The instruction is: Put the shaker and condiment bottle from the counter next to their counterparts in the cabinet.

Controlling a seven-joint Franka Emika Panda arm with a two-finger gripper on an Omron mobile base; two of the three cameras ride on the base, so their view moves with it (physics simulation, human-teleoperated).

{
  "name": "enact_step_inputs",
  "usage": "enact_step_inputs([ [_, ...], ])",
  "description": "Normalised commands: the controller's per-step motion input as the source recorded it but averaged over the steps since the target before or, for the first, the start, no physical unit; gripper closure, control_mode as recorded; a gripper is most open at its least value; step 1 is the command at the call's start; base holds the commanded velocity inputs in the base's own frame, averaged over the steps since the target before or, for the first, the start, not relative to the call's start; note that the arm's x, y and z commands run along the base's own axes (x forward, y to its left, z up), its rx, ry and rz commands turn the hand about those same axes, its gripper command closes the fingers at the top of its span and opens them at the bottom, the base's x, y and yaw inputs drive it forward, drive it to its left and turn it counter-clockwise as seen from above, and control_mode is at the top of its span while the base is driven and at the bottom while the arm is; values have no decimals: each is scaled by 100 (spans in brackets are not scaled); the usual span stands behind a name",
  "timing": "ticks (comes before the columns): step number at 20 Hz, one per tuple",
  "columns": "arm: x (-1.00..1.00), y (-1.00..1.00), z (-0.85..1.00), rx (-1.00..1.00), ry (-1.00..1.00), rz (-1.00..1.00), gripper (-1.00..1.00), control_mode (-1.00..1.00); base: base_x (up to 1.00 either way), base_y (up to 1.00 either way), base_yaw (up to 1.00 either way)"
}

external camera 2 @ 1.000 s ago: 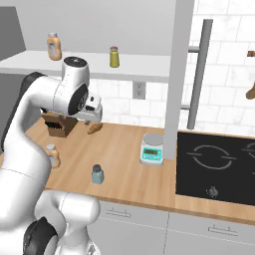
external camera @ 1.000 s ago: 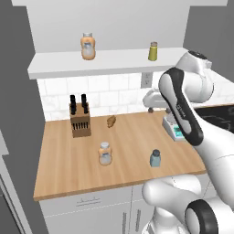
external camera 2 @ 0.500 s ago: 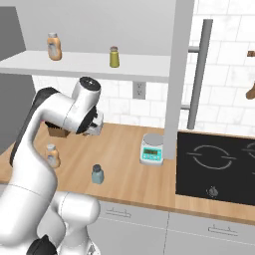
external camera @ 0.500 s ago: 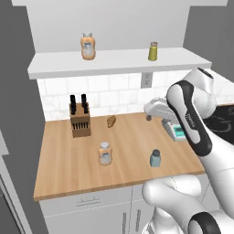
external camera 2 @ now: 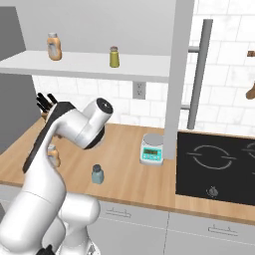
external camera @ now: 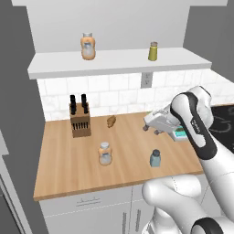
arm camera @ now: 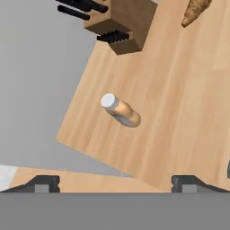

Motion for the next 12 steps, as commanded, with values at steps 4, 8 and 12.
enact_step_inputs([
  [4,4,18,-17,9,0,6,-100,-100,0,0,0],
  [8,0,18,-32,5,-11,15,-100,-100,0,0,0],
  [12,5,34,-26,8,-20,25,-100,-100,0,0,0],
])
